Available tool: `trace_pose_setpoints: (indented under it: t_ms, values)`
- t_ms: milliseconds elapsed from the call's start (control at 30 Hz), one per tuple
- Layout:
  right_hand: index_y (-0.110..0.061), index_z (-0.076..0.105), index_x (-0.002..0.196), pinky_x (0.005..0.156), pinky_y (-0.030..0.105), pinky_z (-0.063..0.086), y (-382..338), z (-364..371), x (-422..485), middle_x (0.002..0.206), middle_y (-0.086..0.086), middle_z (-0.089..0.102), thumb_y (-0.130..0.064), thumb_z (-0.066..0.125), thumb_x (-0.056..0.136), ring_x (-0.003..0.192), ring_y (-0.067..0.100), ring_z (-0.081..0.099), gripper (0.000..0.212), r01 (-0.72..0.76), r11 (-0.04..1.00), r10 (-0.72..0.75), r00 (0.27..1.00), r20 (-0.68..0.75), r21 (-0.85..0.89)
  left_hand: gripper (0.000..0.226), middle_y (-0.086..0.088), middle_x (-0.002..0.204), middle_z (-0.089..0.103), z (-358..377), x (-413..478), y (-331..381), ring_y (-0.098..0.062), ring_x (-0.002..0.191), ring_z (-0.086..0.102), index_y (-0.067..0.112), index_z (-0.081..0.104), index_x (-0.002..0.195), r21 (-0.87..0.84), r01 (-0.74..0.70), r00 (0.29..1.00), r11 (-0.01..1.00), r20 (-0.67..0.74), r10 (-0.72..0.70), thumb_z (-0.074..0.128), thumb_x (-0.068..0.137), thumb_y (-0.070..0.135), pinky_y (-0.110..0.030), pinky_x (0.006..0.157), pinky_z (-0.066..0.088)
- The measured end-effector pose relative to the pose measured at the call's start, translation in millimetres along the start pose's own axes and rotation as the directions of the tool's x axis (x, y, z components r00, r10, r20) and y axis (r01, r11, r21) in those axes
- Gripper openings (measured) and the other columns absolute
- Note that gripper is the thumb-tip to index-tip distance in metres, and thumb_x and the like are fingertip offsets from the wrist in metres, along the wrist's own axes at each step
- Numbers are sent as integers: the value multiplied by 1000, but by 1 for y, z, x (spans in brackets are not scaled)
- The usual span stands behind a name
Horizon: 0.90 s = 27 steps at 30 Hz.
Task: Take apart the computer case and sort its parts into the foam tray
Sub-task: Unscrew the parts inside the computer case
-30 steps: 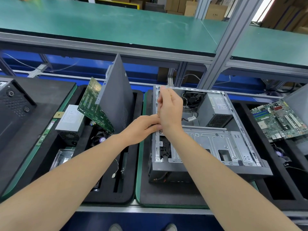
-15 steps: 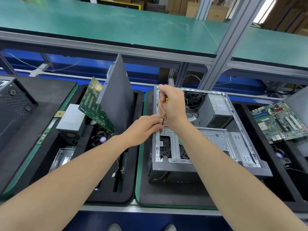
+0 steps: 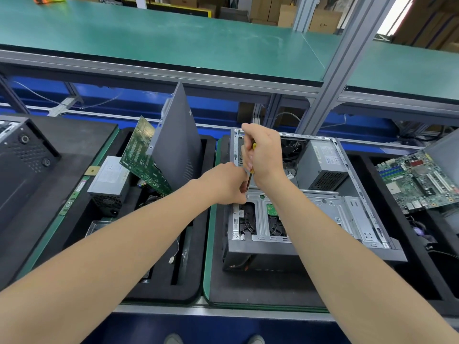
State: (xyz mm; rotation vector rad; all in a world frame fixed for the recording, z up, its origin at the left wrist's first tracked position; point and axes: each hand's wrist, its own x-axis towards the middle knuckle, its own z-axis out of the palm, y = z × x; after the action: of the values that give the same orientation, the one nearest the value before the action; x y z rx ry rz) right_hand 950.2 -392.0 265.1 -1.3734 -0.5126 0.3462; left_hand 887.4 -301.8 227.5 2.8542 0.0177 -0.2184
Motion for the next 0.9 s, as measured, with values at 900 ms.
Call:
trace_pose_setpoints:
  t_ms: [900]
  values:
    - [-7,39,55,44,31,25,7,6,-9,46,6,28,-21,56,87,38,23,28,40,30,999,-29,998,-52,29,49,6,104,60,22,-10,-34,11,76,51,42,56,93,-325,-145,986,935,-122,110,35,97,-2,-9,63,35]
